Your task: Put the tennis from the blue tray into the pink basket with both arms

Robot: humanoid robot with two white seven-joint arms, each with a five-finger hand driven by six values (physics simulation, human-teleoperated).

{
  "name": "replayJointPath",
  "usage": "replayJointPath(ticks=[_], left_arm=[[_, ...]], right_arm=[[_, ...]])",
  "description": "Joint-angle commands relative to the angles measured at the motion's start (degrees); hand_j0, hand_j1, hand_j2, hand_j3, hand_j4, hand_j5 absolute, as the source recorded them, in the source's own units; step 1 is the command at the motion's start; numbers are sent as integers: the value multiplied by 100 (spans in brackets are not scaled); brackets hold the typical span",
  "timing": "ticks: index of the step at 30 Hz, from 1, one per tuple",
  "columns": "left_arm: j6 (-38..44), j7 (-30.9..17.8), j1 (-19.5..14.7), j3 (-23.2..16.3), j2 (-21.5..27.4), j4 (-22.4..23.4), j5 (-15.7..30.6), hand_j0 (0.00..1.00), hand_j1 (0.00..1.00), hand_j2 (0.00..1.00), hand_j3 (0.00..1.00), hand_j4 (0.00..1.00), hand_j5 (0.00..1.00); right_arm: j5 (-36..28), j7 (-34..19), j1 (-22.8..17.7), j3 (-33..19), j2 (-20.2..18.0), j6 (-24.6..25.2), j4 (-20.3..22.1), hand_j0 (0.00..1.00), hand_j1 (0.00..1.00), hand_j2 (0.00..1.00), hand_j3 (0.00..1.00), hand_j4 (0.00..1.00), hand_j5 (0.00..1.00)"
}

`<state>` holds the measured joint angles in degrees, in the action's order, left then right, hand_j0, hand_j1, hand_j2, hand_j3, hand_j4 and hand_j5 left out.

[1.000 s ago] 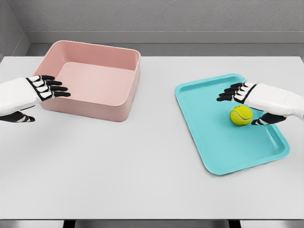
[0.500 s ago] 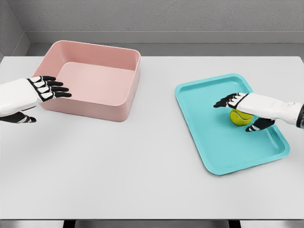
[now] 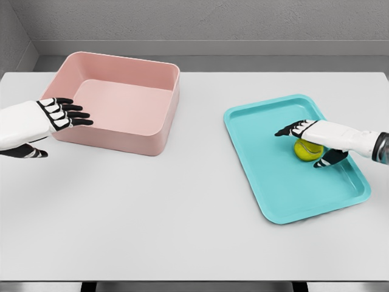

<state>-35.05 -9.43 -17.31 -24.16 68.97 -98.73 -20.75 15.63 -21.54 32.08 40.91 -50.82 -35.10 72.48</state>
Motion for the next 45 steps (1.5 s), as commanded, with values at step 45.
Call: replayJointPath(ticks=[45], left_arm=[[5,3,-9,-1,-6,-59,53,100,100,100,100,100,100]], right_arm=[[-8,-245,62,-83,-15,10,144,65,65,65,65,65,65]])
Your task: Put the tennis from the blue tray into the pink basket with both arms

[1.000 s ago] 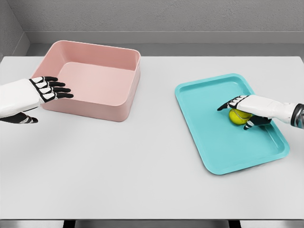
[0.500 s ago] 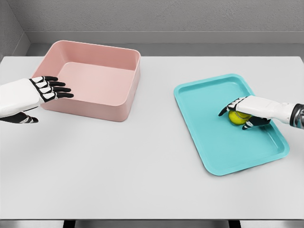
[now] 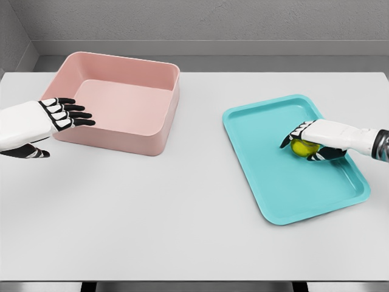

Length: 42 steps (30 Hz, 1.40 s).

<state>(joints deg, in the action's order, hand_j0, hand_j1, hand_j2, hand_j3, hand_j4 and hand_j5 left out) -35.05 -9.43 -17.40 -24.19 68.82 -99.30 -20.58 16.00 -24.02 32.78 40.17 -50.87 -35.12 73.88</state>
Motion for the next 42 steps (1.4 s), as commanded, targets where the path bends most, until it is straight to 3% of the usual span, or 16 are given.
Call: replayJointPath(ticks=[1,15,20,28,32,42], left_arm=[[5,3,0,2,8,-10,36,100,100,100,100,100,100],[5,3,9,2,8,-10,27,100,100,100,100,100,100],[5,3,9,2,8,-10,27,100,100,100,100,100,100],[5,3,35,-7,26,-10,27,100,100,100,100,100,100],[5,3,35,-7,8,-19,27,100,100,100,100,100,100],[5,3,44,-7,8,-54,27,100,100,100,100,100,100]], right_arm=[[-44,3,0,-9,-28,12,82,64,64,64,64,64,64],[-70,-6,18,-27,-239,12,742,49,49,49,49,49,49],[-18,-252,26,-27,-256,12,1199,45,45,45,45,45,45],[44,-261,114,-9,-204,12,1673,45,45,45,45,45,45],[70,-270,114,-9,-212,12,2157,45,45,45,45,45,45],[70,-481,193,8,-54,12,2289,42,42,42,42,42,42]])
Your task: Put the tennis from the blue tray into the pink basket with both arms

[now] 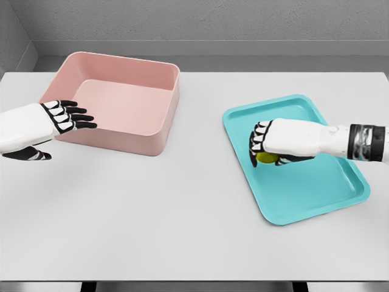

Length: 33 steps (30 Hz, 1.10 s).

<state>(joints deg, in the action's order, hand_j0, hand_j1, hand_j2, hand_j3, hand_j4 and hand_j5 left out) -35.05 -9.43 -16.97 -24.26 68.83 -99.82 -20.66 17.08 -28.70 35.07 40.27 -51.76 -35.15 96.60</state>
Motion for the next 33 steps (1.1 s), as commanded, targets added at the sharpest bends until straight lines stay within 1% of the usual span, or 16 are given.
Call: replayJointPath(ticks=[1,4,12,15,18,20,21,23,25,28,30,33], left_arm=[[5,3,0,1,8,-2,36,100,100,100,100,100,100],[5,3,27,9,25,-2,36,100,100,100,100,100,100],[5,3,62,9,78,-29,36,100,100,100,100,100,100],[5,3,62,9,78,-38,36,100,100,100,100,100,100],[5,3,62,9,78,-38,36,100,100,100,100,100,100],[5,3,62,9,78,-38,36,100,100,100,100,100,100],[5,3,62,9,78,-38,36,100,100,100,100,100,100],[5,3,62,9,78,-38,36,100,100,100,100,100,100],[5,3,62,9,78,-38,36,100,100,100,100,100,100],[5,3,71,9,69,-38,36,100,100,100,100,100,100],[5,3,71,9,78,-29,27,100,100,100,100,100,100],[5,3,71,9,69,-38,27,100,100,100,100,100,100]], right_arm=[[-30,-13,0,8,43,15,61,42,42,42,42,42,42],[-30,-13,9,25,87,15,175,42,42,42,42,42,42],[172,-31,71,60,623,15,184,42,42,42,42,42,42],[181,-31,71,60,702,15,184,42,42,42,42,42,42],[339,-31,88,174,957,15,175,42,42,42,42,42,42],[366,-48,97,210,1054,15,175,42,42,42,42,42,42],[375,-180,97,245,1159,15,184,42,42,42,42,42,42],[383,-250,97,271,1300,15,175,42,42,42,42,42,42],[392,-259,167,412,1449,15,175,42,42,42,42,42,42],[436,-259,211,561,1564,15,175,42,42,42,42,42,42],[542,-268,246,649,1757,15,158,42,42,42,42,42,42],[559,-268,264,693,1836,15,131,42,42,42,42,42,42]])
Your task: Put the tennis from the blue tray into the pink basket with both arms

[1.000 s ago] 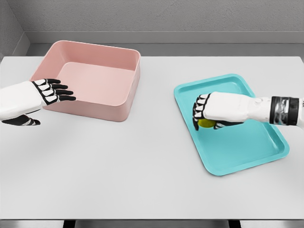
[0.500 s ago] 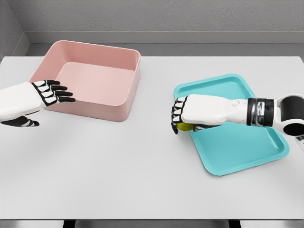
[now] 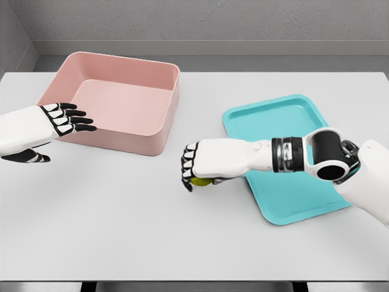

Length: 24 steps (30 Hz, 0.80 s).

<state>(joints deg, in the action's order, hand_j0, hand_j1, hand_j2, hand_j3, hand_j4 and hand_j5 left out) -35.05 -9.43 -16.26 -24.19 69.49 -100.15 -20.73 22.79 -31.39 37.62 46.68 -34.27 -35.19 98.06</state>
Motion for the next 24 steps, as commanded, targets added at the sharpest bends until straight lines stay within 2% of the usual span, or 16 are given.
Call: replayJointPath(ticks=[1,4,15,24], left_arm=[[5,3,0,2,3,-4,34,100,100,100,100,100,100],[5,3,0,2,3,5,25,100,100,100,100,100,100],[5,3,62,-7,21,-13,25,100,100,100,100,100,100],[5,3,62,-7,12,-13,25,100,100,100,100,100,100]], right_arm=[[59,2,9,61,140,19,-23,42,42,42,42,42,42],[112,2,0,61,280,19,-67,42,42,42,42,42,42],[375,-7,228,465,1010,19,-1008,42,42,42,42,42,42],[437,-34,290,597,1265,19,-981,42,42,42,42,42,42]])
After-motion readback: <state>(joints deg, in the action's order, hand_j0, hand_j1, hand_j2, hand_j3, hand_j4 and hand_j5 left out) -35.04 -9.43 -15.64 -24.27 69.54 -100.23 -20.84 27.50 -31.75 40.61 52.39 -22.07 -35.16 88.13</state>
